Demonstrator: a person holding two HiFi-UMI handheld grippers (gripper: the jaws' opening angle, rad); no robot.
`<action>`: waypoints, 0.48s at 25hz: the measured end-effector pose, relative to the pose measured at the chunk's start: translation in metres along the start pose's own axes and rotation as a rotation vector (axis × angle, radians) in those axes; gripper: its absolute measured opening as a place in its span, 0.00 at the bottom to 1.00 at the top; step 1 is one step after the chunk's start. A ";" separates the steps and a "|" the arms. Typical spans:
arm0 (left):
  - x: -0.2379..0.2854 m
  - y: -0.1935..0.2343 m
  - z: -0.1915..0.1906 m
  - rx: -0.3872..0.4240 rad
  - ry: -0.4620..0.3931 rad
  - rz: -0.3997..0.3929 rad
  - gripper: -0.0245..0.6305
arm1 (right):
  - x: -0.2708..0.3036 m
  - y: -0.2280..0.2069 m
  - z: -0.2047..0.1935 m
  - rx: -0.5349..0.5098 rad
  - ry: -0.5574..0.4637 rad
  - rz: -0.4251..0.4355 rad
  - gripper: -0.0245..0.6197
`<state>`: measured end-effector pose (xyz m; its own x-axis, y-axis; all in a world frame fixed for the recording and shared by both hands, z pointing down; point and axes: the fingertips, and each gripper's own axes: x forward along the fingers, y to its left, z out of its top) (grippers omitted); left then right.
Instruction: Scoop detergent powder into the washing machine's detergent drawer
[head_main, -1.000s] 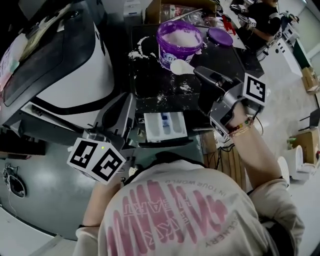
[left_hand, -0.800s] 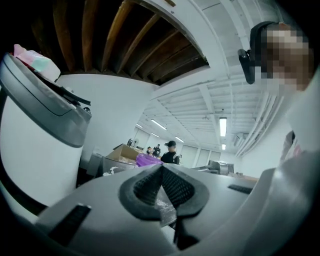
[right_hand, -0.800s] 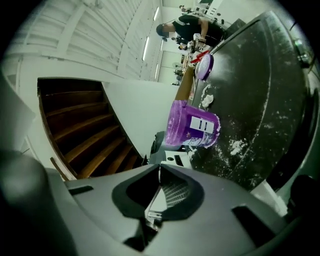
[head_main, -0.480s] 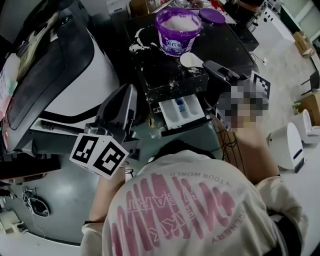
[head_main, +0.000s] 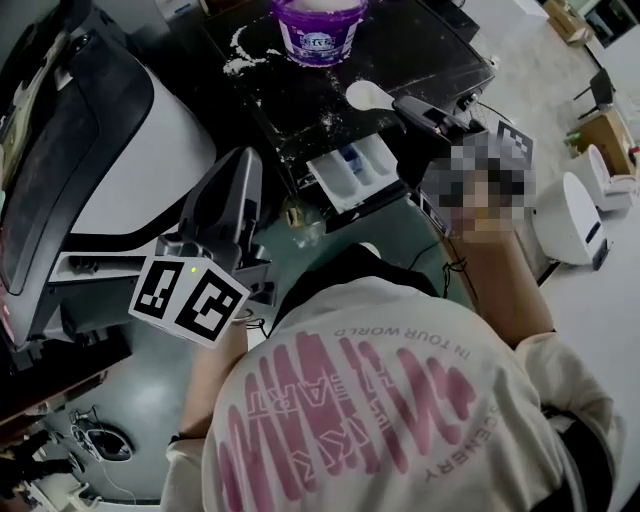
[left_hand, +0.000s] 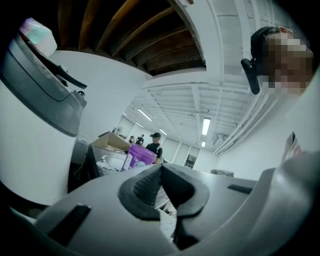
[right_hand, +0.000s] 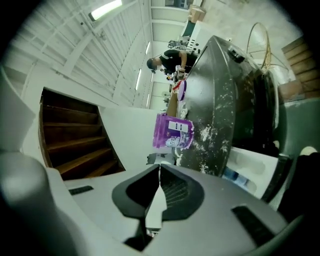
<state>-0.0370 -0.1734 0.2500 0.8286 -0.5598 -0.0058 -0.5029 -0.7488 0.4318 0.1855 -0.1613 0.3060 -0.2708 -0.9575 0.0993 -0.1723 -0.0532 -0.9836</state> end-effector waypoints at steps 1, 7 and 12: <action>-0.002 -0.001 -0.003 -0.008 0.008 -0.013 0.04 | -0.005 -0.004 -0.004 0.007 -0.013 -0.011 0.04; -0.011 -0.004 -0.019 -0.032 0.044 -0.066 0.04 | -0.025 -0.028 -0.023 0.029 -0.048 -0.085 0.04; -0.016 0.005 -0.031 -0.041 0.063 -0.052 0.04 | -0.030 -0.044 -0.038 0.051 -0.035 -0.120 0.04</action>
<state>-0.0454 -0.1570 0.2802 0.8677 -0.4963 0.0276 -0.4496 -0.7601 0.4692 0.1650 -0.1196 0.3522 -0.2180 -0.9526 0.2120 -0.1530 -0.1812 -0.9715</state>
